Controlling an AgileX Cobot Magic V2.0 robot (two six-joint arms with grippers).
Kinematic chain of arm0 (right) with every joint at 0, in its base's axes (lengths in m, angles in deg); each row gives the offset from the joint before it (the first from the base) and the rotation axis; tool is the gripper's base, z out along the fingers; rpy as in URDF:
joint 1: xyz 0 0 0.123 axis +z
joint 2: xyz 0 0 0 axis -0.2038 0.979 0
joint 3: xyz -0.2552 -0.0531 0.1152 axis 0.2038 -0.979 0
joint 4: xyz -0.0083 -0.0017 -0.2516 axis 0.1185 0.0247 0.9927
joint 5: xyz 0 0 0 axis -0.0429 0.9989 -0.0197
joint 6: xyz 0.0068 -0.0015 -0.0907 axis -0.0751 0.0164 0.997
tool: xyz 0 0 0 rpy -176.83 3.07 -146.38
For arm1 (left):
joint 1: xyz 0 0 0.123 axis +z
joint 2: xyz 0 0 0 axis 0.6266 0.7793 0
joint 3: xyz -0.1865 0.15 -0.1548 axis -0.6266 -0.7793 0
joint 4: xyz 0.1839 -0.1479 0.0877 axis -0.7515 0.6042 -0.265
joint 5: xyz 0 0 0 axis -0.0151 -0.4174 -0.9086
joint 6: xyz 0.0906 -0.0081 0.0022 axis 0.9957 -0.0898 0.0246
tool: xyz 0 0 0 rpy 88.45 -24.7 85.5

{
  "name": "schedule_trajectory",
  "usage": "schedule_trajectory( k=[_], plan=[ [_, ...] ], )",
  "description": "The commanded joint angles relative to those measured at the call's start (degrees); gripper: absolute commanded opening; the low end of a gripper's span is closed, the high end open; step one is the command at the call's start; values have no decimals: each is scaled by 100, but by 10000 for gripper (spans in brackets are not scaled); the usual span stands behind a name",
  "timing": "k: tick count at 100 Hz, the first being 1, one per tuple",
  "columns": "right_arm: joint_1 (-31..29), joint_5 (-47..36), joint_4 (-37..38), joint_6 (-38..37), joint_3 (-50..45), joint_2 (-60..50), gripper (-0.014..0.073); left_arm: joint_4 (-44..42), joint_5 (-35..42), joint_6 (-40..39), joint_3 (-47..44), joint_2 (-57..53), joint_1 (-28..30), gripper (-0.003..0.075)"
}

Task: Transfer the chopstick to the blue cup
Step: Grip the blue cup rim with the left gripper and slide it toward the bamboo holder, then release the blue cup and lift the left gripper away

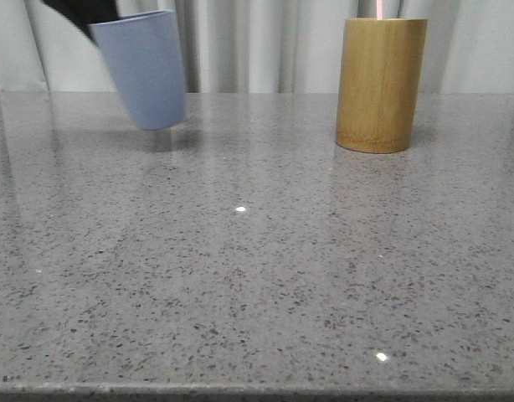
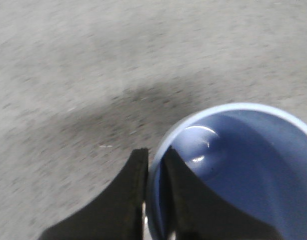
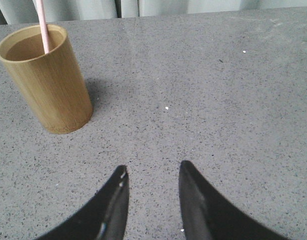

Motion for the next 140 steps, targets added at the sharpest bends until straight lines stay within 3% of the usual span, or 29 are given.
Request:
schedule_trajectory(
  k=[1, 36, 74, 81, 98, 108, 140],
  plan=[
    [-38, -448, -18, 61, 225, 29, 273, 118, 116, -15, 491, -58, -258, -19],
    [-38, -448, -18, 61, 225, 29, 273, 118, 198, -15, 1244, 559, -859, -19],
    [-38, -448, -18, 61, 225, 29, 273, 118, 343, -15, 1278, 619, -926, -14],
    [-38, -448, -18, 61, 225, 29, 273, 118, 343, -15, 1278, 619, -926, 22],
    [-38, -448, -18, 61, 225, 29, 273, 118, 367, -15, 1278, 619, -926, 200],
    [-38, -448, -18, 61, 225, 29, 273, 118, 378, -15, 1278, 619, -926, 251],
    [-38, -448, -18, 61, 225, 29, 273, 118, 234, -15, 1715, 619, -926, 265]
  ],
)
